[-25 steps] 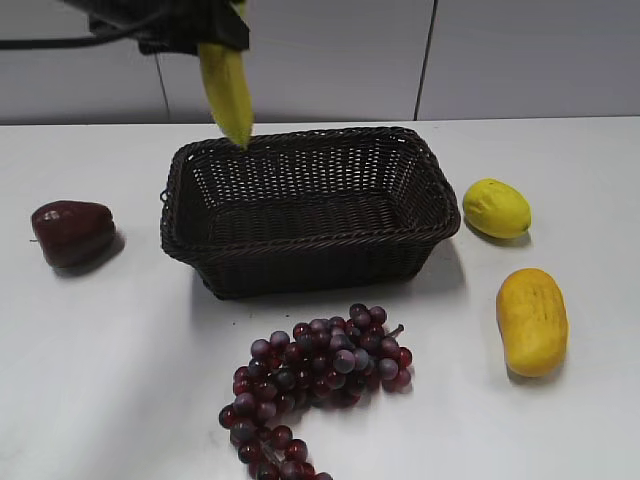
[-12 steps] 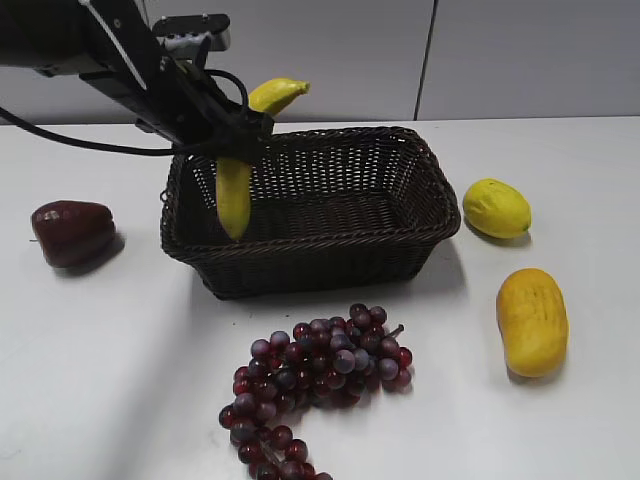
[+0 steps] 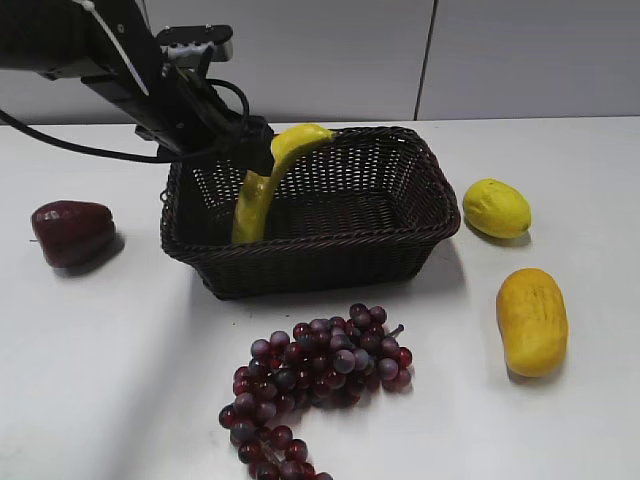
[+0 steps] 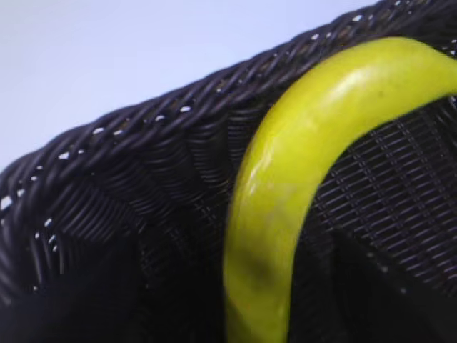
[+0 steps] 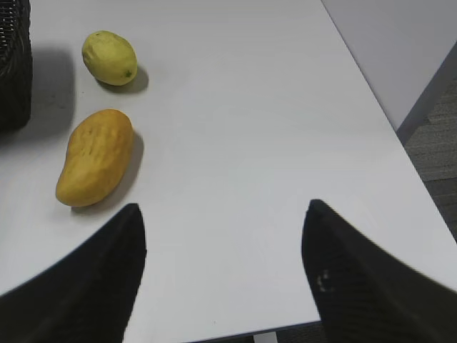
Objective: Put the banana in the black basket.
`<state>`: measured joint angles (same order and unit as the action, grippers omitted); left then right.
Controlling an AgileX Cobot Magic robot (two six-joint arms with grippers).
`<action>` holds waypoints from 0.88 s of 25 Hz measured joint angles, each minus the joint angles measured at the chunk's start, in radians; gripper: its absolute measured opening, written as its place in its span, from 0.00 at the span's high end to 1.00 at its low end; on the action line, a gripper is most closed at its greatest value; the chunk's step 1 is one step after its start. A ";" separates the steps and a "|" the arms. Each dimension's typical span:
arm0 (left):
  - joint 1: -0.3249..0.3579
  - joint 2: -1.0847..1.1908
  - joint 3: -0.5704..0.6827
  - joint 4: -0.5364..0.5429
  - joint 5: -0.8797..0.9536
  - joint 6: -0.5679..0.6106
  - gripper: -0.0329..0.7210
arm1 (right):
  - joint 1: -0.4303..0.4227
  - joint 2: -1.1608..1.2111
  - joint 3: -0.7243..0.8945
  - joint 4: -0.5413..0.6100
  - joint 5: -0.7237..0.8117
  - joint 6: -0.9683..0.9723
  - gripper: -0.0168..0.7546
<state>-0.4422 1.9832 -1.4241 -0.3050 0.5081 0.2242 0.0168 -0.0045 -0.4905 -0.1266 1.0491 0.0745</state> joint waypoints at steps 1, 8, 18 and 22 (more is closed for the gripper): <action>0.000 -0.004 0.000 0.000 0.014 0.000 0.13 | 0.000 0.000 0.000 0.000 0.000 0.000 0.26; 0.000 -0.095 0.000 0.004 0.124 0.000 0.17 | 0.000 0.000 0.000 0.000 0.000 0.000 0.26; 0.000 -0.333 0.000 0.108 0.417 -0.001 0.18 | 0.000 0.000 0.000 0.000 0.000 0.000 0.26; 0.000 -0.405 0.000 0.213 0.549 -0.050 0.18 | 0.000 0.000 0.000 0.000 0.000 0.000 0.26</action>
<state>-0.4422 1.5781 -1.4241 -0.0924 1.0570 0.1744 0.0168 -0.0045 -0.4905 -0.1266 1.0491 0.0745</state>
